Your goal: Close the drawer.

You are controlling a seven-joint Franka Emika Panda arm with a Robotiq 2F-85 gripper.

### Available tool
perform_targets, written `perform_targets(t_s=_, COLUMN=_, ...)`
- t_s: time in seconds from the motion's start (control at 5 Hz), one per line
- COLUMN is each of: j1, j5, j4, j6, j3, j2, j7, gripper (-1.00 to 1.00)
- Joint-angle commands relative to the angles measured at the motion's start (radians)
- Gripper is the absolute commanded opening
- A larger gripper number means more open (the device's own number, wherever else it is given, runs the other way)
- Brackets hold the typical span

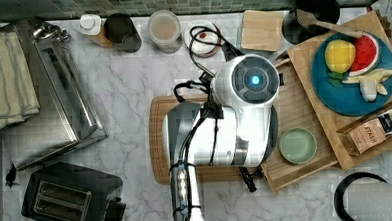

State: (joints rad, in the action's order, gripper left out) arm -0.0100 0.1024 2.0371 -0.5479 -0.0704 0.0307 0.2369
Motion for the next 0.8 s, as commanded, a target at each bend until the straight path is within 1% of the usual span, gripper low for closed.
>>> perform_targets(t_s=0.2, j1=-0.071, j5=0.112, j4=0.189, j6=-0.005, j3=0.06, j2=-0.191, j7=0.185, gripper=-1.0)
perform_targets(t_s=0.4, j1=-0.105, j5=0.108, j4=0.288, j6=-0.1, j3=0.068, j2=-0.236, j7=0.34, gripper=-1.0)
perform_targets(t_s=0.6, j1=-0.119, j5=0.051, j4=0.297, j6=-0.084, j3=0.051, j2=-0.211, j7=0.52, gripper=-1.0)
perform_targets(t_s=0.8, j1=-0.138, j5=0.013, j4=0.382, j6=-0.177, j3=0.037, j2=-0.232, j7=0.716, gripper=-1.0)
